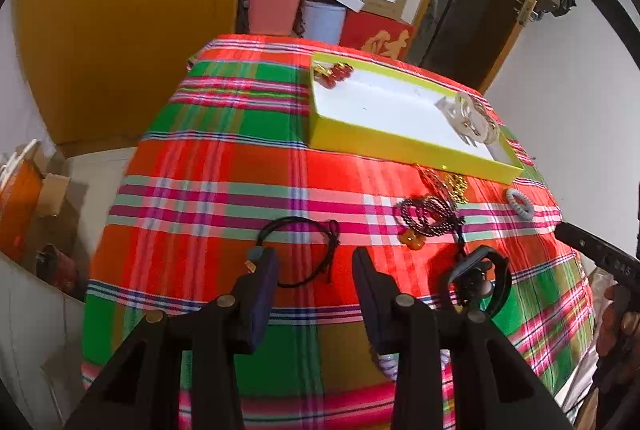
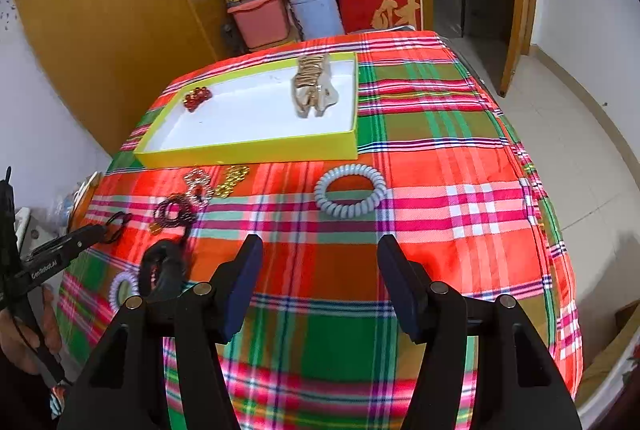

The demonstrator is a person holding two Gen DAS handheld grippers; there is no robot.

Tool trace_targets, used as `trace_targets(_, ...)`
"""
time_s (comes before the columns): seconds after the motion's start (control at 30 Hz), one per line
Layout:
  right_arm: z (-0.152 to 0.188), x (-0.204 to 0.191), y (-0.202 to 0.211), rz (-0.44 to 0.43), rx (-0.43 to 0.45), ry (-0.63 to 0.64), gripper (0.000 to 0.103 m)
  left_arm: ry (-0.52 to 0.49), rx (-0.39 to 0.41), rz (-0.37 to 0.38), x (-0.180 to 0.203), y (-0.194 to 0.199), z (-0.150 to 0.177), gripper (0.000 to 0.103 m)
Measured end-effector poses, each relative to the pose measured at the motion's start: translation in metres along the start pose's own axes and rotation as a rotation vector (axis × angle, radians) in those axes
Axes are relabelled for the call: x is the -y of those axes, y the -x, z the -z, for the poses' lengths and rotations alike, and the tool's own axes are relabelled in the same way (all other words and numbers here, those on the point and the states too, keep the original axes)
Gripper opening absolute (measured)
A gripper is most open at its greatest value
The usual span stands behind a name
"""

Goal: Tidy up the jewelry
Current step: 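Grasp the black hair tie with the left gripper while the right grasps the pale blue coil tie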

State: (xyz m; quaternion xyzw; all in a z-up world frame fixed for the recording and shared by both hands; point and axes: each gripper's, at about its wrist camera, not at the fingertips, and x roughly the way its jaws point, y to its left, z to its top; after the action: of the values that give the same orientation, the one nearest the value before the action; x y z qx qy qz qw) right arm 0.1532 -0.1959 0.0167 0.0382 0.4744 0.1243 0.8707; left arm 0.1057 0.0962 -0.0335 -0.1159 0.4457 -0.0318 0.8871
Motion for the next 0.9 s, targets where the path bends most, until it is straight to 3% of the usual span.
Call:
trace_targets(0.17, -0.005, 0.006, -0.011, 0.022, -0.008, -0.002, 0.06, -0.049, -0.017, 0.027, 0.012, -0.014, 0.001, 0.038)
trace_targets(0.4, -0.011, 0.017, -0.025, 0.054, -0.015, -0.031, 0.06, -0.104, -0.023, -0.01, 0.021, -0.028, -0.002, 0.037)
trace_targets(0.57, -0.017, 0.025, -0.036, 0.066, -0.026, -0.055, 0.06, -0.115, -0.021, -0.035, 0.02, -0.031, -0.004, 0.011)
trace_targets(0.7, -0.022, 0.025, -0.046, 0.071, -0.036, -0.05, 0.06, -0.105, -0.019, -0.033, 0.018, -0.031, -0.004, 0.007)
trace_targets(0.77, -0.024, 0.025, -0.052, 0.079, -0.047, -0.047, 0.047, -0.104, -0.019, -0.029, 0.019, -0.031, -0.004, 0.007)
trace_targets(0.83, -0.027, 0.024, -0.057, 0.085, -0.056, -0.047, 0.044, -0.104, -0.02, -0.021, 0.021, -0.031, -0.003, 0.006)
trace_targets(0.9, -0.029, 0.023, -0.061, 0.116, -0.061, -0.036, 0.031, -0.105, -0.02, -0.015, 0.022, -0.032, -0.003, 0.006)
